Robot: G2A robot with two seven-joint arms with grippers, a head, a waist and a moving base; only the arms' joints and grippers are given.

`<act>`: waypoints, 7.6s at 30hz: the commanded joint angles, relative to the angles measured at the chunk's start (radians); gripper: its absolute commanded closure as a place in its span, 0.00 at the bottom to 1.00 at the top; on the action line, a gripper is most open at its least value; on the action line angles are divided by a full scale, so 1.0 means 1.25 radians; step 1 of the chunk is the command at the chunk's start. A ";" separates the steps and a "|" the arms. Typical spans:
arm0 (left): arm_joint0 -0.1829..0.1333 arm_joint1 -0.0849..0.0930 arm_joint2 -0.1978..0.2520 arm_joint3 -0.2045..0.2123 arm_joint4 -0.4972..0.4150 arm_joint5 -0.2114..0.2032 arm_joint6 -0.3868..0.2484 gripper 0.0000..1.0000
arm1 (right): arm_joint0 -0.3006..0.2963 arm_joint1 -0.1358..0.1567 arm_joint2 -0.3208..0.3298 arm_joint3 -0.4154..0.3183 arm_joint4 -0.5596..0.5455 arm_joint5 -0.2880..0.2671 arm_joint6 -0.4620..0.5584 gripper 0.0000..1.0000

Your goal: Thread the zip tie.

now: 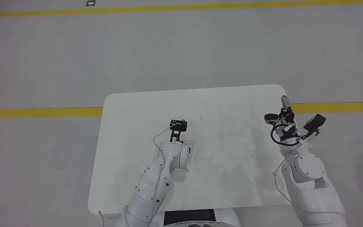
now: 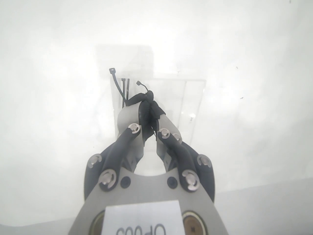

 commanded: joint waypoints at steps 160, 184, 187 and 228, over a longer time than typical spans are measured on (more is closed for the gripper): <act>-0.148 0.557 -0.091 0.187 -1.890 -0.544 -0.133 1.00 | 0.003 0.000 -0.014 -0.015 -0.021 0.001 0.026 0.00; -0.148 0.557 -0.091 0.187 -1.890 -0.544 -0.133 1.00 | 0.154 -0.026 -0.320 -0.013 -0.320 0.154 0.095 0.00; -0.148 0.557 -0.091 0.187 -1.890 -0.544 -0.133 1.00 | 0.154 -0.026 -0.320 -0.013 -0.320 0.154 0.095 0.00; -0.152 0.575 -0.038 0.175 -1.969 -0.544 -0.133 1.00 | 0.435 -0.079 -0.510 0.164 -0.056 0.149 0.442 0.00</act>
